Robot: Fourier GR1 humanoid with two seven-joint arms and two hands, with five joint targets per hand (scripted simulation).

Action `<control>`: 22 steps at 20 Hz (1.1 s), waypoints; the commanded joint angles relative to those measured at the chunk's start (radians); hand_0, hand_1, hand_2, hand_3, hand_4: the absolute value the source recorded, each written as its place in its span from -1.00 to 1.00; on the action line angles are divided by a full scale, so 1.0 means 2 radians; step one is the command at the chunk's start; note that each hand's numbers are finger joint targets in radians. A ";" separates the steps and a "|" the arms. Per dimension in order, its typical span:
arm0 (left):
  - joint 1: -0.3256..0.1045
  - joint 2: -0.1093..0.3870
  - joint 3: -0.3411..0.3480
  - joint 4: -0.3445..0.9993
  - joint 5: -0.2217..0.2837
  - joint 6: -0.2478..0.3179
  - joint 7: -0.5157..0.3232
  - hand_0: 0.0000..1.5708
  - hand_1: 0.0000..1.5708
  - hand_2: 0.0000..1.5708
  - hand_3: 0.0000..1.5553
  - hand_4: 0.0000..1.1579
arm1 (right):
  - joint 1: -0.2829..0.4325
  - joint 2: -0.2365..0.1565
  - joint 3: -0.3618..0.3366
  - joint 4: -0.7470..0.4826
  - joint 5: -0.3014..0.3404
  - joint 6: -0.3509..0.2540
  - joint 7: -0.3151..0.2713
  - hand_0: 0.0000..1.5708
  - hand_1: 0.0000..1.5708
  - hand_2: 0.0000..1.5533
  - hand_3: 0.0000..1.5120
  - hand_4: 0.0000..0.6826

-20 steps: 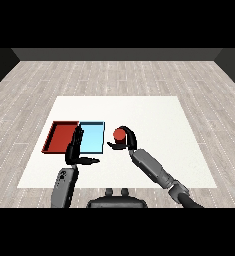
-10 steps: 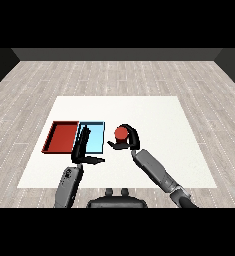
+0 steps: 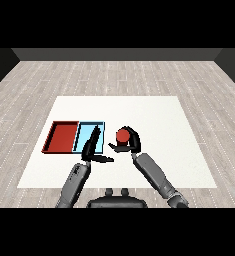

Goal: Pick the red can and put it in the red box

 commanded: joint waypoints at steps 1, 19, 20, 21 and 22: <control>-0.038 0.000 -0.047 0.023 0.019 0.054 0.018 -1.00 -1.00 -1.00 -1.00 -1.00 | -0.015 0.028 -0.021 0.024 0.012 0.016 -0.007 0.86 0.86 0.86 0.84 0.87; -0.088 0.000 -0.088 0.143 0.091 0.065 -0.040 -1.00 -1.00 -1.00 -1.00 -1.00 | -0.032 0.029 0.012 0.008 0.005 -0.012 0.020 0.83 0.83 0.85 0.82 0.84; -0.084 0.000 -0.055 0.159 0.082 0.036 -0.051 -1.00 -1.00 -1.00 -1.00 -1.00 | -0.005 0.029 0.007 -0.016 0.010 0.006 0.017 0.85 0.85 0.85 0.82 0.83; -0.099 0.000 -0.086 0.175 0.108 0.060 -0.063 -1.00 -1.00 -1.00 -1.00 -1.00 | -0.030 0.029 0.048 -0.018 0.011 -0.042 0.046 0.85 0.85 0.85 0.82 0.83; -0.068 0.000 -0.052 0.115 0.081 0.025 -0.025 -1.00 -1.00 -1.00 -1.00 -1.00 | -0.035 0.029 0.037 0.035 -0.025 -0.021 -0.022 0.85 0.85 0.84 0.81 0.83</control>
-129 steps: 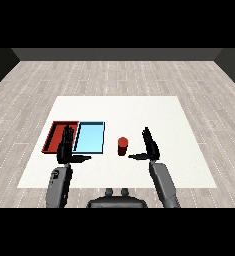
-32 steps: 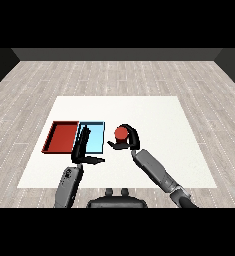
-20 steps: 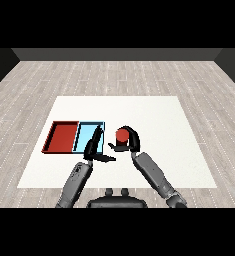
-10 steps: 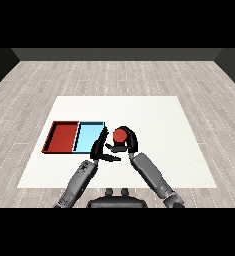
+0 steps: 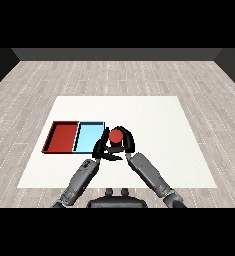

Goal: Pick the red can and put it in the red box

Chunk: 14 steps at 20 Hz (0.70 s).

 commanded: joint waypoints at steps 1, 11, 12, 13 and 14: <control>-0.026 0.000 -0.025 0.029 0.042 0.014 -0.027 -1.00 -1.00 -1.00 -1.00 -1.00 | 0.002 0.000 0.049 -0.015 -0.022 -0.045 -0.001 0.86 0.86 0.85 0.81 0.83; -0.001 0.002 -0.026 -0.015 0.013 0.022 -0.005 -1.00 -1.00 -1.00 -1.00 -1.00 | -0.028 0.000 0.070 0.013 -0.043 -0.045 -0.011 0.89 0.89 0.87 0.82 0.82; -0.012 0.000 -0.022 0.033 0.024 -0.003 -0.047 -1.00 -1.00 -1.00 -1.00 -1.00 | -0.025 0.000 0.049 0.022 -0.036 -0.023 -0.009 0.89 0.89 0.87 0.81 0.85; -0.009 0.000 -0.029 -0.013 0.010 0.013 0.002 -1.00 -1.00 -1.00 -1.00 -0.90 | -0.032 0.000 0.030 0.022 -0.037 -0.008 -0.005 0.88 0.88 0.88 0.81 0.86; -0.038 0.000 -0.028 0.006 0.025 0.026 -0.010 -1.00 -1.00 -1.00 -1.00 -0.73 | -0.056 0.000 0.045 0.038 -0.068 -0.013 -0.012 0.88 0.88 0.88 0.81 0.88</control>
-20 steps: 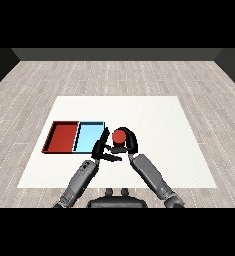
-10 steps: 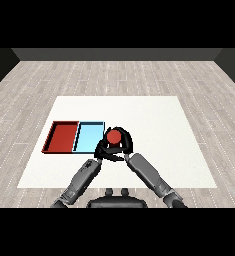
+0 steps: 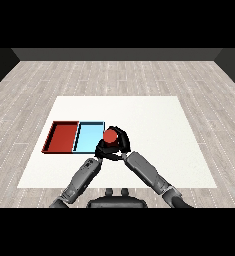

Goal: Pick the red can and put it in the red box

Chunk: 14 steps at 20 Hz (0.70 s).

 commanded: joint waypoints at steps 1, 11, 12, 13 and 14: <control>-0.023 -0.002 -0.011 0.031 0.012 0.017 -0.015 -1.00 -1.00 -1.00 -1.00 -0.63 | -0.001 0.001 0.053 -0.020 -0.029 -0.049 -0.005 0.89 0.89 0.88 0.81 0.89; -0.044 -0.002 -0.007 0.014 -0.009 0.166 0.087 0.95 0.95 0.87 0.76 0.49 | -0.020 0.001 0.041 -0.009 -0.023 -0.037 0.002 0.94 0.94 0.88 0.83 0.82; -0.034 -0.002 -0.042 0.021 0.011 0.186 0.061 0.92 0.92 0.87 0.78 0.52 | 0.020 0.001 0.038 -0.016 -0.012 -0.018 -0.010 0.97 0.97 0.89 0.83 0.80; -0.051 -0.002 -0.023 0.017 -0.004 0.190 0.076 0.94 0.94 0.90 0.80 0.48 | -0.035 0.001 0.026 0.025 -0.044 -0.019 -0.010 0.97 0.97 0.88 0.82 0.77; -0.025 -0.002 -0.051 0.000 -0.006 0.207 0.061 0.97 0.97 0.92 0.81 0.57 | -0.012 0.001 0.068 0.004 -0.060 -0.052 -0.045 0.96 0.96 0.88 0.82 0.78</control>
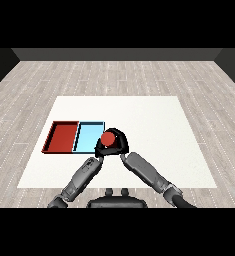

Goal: Pick the red can and put it in the red box

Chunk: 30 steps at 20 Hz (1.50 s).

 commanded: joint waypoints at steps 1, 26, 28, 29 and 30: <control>-0.006 -0.012 0.008 -0.004 -0.004 0.033 -0.011 0.99 0.99 0.92 0.81 0.68 | -0.006 0.009 0.033 0.005 -0.016 -0.021 -0.005 0.91 0.91 0.87 0.83 0.78; 0.001 0.008 0.034 -0.028 -0.031 0.038 0.015 1.00 1.00 1.00 0.94 0.98 | 0.058 0.001 -0.078 -0.020 0.052 0.081 -0.002 -1.00 -1.00 -1.00 -1.00 -1.00; 0.031 -0.005 0.030 -0.024 -0.033 0.030 -0.025 1.00 1.00 1.00 0.94 0.97 | 0.042 -0.004 -0.063 -0.089 0.085 0.023 0.066 -1.00 -1.00 -1.00 -1.00 -1.00; 0.003 -0.010 0.047 0.009 -0.026 0.025 -0.024 1.00 1.00 1.00 0.94 0.97 | 0.088 -0.044 -0.069 -0.137 0.070 0.045 0.051 -1.00 -1.00 -1.00 -1.00 -1.00; 0.040 0.009 0.020 -0.057 -0.052 0.039 0.014 1.00 1.00 1.00 0.92 0.97 | 0.064 -0.010 -0.077 -0.102 0.090 0.034 0.055 -1.00 -1.00 -1.00 -1.00 -1.00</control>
